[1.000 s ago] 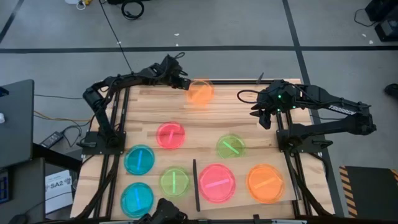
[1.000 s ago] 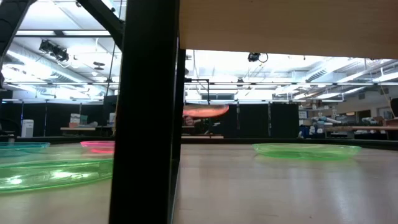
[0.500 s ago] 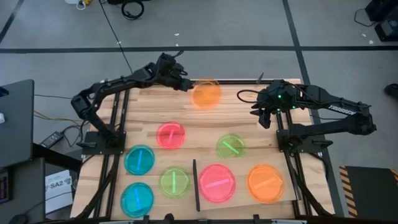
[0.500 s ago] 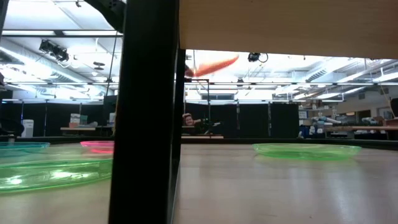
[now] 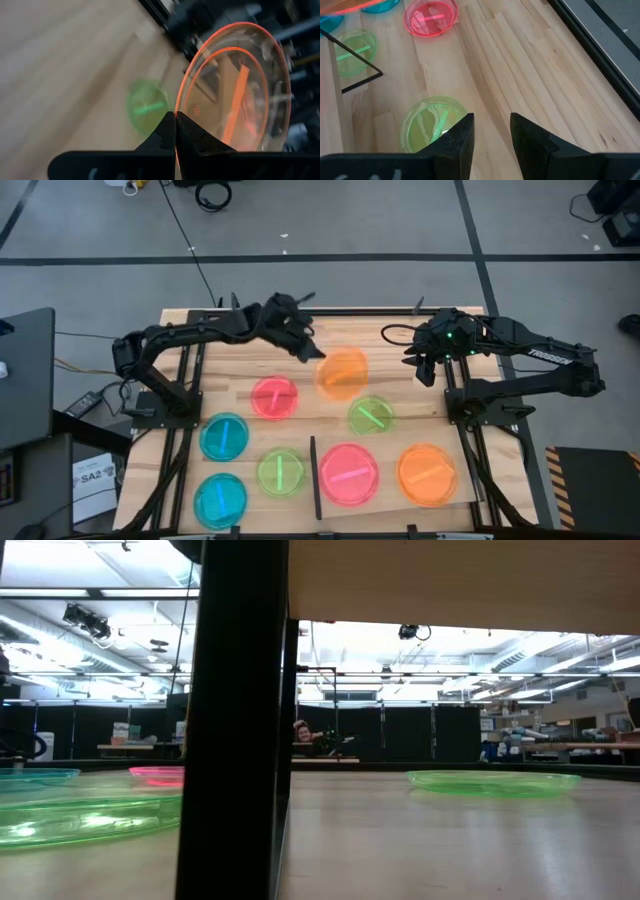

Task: Place and stack plates onto a shelf
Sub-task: Stack the orange plate on the pink plate on the shelf

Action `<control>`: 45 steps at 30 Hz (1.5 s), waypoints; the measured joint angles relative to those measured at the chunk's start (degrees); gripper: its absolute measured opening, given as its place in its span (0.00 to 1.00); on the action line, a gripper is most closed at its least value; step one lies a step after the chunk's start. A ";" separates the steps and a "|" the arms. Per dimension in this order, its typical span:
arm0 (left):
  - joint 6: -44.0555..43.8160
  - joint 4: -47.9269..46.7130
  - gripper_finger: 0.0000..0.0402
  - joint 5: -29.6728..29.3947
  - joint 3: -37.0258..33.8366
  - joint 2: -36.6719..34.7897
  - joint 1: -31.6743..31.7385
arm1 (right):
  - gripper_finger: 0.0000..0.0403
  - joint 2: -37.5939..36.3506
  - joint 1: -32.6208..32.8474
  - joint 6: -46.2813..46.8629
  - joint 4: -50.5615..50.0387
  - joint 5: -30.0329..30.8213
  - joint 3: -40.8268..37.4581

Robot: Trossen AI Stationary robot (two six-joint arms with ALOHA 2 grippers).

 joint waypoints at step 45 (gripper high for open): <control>-9.99 9.37 0.00 -14.47 0.03 0.98 -32.12 | 0.33 0.00 0.01 0.01 1.21 0.00 0.00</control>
